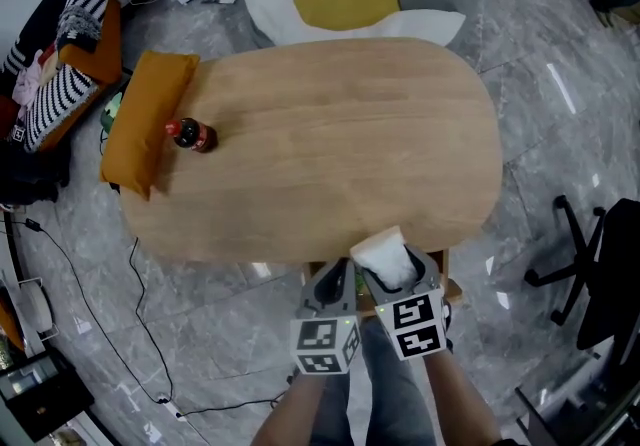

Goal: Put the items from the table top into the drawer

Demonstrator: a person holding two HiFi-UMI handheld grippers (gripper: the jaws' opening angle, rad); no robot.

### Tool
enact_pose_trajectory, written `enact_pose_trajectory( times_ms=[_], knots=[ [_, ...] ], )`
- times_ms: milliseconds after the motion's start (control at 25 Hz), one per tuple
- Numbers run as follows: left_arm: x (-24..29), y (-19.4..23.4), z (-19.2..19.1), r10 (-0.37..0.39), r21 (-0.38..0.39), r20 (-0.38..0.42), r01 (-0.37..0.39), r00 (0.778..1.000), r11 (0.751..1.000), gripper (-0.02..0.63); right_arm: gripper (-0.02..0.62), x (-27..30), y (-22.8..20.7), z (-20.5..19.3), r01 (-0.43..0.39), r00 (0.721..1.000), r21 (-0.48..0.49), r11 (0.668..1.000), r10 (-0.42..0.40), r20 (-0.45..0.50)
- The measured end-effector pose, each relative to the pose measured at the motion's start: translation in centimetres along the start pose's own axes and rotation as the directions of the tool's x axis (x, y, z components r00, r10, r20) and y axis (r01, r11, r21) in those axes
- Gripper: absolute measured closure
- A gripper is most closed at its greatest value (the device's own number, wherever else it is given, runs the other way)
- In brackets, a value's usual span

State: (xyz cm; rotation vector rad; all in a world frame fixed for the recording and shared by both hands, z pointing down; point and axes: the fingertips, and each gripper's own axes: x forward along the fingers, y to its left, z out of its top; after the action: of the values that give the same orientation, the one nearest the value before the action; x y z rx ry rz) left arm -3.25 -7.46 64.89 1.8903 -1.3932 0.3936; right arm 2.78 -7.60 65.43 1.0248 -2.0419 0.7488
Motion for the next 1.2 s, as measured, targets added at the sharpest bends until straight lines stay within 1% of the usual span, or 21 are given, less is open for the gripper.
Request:
enact_pose_trajectory(
  times_ms=[160,320,760,920,1040,1200],
  knots=[
    [-0.1,-0.1,-0.6,0.015,0.002,-0.002,-0.015,1.000,1.000,0.586,0.284,-0.2,-0.1,-0.4,-0.008,1.000,-0.007,1.000,0.008,-0.002],
    [-0.3,-0.3,-1.3,0.028,-0.005,-0.002,-0.028,1.000,1.000,0.586,0.284,-0.4,-0.5,-1.3,0.003,1.000,-0.017,1.000,-0.004,-0.010],
    [-1.0,-0.5,-4.3,0.054,-0.003,-0.024,-0.054,0.998,0.999,0.585,0.282,-0.4,0.9,-5.0,-0.032,0.998,-0.018,0.999,0.031,-0.054],
    [-1.0,-0.5,-5.4,0.059,-0.020,-0.032,-0.060,0.998,0.998,0.586,0.282,-0.2,1.2,-5.9,-0.035,0.998,-0.013,0.999,0.035,-0.059],
    [-1.1,-0.5,-6.2,0.066,-0.016,-0.048,-0.066,0.997,0.998,0.586,0.281,0.0,1.3,-6.8,-0.035,0.996,0.005,0.999,0.035,-0.076],
    [-1.2,-1.0,-6.8,0.056,-0.009,-0.061,-0.057,0.997,0.998,0.586,0.281,-0.2,1.2,-7.9,-0.033,0.996,0.019,0.999,0.034,-0.088]
  ],
)
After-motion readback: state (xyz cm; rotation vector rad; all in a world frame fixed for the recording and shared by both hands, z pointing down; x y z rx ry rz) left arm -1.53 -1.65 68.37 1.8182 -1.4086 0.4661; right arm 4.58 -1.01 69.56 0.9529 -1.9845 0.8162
